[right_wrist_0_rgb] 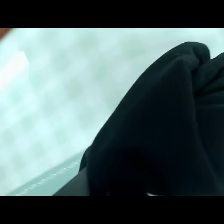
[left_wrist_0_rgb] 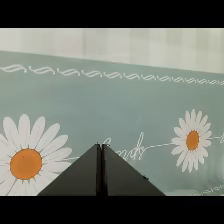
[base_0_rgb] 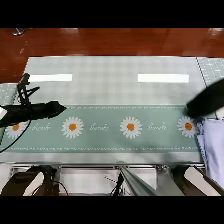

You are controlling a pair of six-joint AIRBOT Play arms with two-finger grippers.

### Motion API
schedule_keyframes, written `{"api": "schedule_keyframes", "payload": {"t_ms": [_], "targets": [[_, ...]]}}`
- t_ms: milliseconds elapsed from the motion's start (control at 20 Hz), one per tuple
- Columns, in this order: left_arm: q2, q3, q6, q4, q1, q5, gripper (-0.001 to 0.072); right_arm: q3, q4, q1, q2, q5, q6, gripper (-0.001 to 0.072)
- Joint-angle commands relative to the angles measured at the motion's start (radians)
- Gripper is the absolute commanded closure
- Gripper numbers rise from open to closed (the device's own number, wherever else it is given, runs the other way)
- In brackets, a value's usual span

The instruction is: Fold the shirts.

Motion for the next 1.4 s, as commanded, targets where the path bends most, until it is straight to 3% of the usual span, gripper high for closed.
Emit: {"api": "schedule_keyframes", "payload": {"t_ms": [0, 150, 300, 450, 500, 550, 600, 800, 900, 1000, 1050, 1150, 1200, 1300, 1350], "targets": [[0.001, -0.026, -0.003, 0.0, 0.001, 0.001, 0.0682, -0.069, -0.164, -0.137, 0.084, 0.127, 0.015, 0.0691], [0.001, -0.026, -0.003, -0.002, 0.001, 0.01, 0.0682, -0.134, -0.347, -0.256, 0.165, 0.196, 0.024, 0.0691], [0.001, -0.026, -0.003, -0.026, 0.001, 0.02, 0.0682, -0.235, -0.629, -0.309, 0.275, 0.214, 0.042, 0.069], [0.0, -0.026, -0.002, -0.031, -0.015, 0.038, 0.0682, -0.368, -0.661, -0.309, 0.368, 0.208, 0.034, 0.0689], [0.0, -0.026, 0.002, -0.031, -0.024, 0.043, 0.0682, -0.413, -0.705, -0.309, 0.388, 0.207, 0.045, 0.0589], [0.0, -0.026, 0.018, -0.031, -0.029, 0.05, 0.0682, -0.447, -0.734, -0.309, 0.394, 0.214, 0.06, 0.0209], [0.0, -0.026, 0.049, -0.031, -0.03, 0.064, 0.0682, -0.467, -0.73, -0.309, 0.391, 0.22, 0.058, 0.0092], [-0.001, 0.095, 0.084, -0.031, 0.044, 0.076, 0.0682, -0.455, -0.55, -0.308, 0.378, 0.093, 0.03, 0.0111], [-0.018, 0.258, 0.086, -0.031, 0.061, 0.075, 0.0682, -0.402, -0.337, -0.309, 0.352, -0.006, 0.029, 0.0325], [-0.068, 0.453, 0.086, -0.039, 0.042, 0.064, 0.0682, -0.34, 0.022, -0.301, 0.316, -0.138, -0.02, 0.062], [-0.105, 0.552, 0.086, -0.043, 0.02, 0.052, 0.0682, -0.316, 0.206, -0.256, 0.299, -0.224, -0.068, 0.0689], [-0.2, 0.738, 0.074, -0.052, -0.064, 0.018, 0.0683, -0.283, 0.392, -0.068, 0.268, -0.369, -0.112, 0.069], [-0.252, 0.81, 0.076, -0.052, -0.126, -0.002, 0.0683, -0.28, 0.399, 0.06, 0.254, -0.422, -0.134, 0.0689], [-0.326, 0.873, 0.074, 0.002, -0.235, -0.03, 0.0683, -0.28, 0.267, 0.346, 0.212, -0.475, -0.145, 0.0689], [-0.338, 0.858, 0.053, 0.058, -0.272, -0.032, 0.0683, -0.281, 0.127, 0.494, 0.187, -0.482, -0.143, 0.0689]]}}
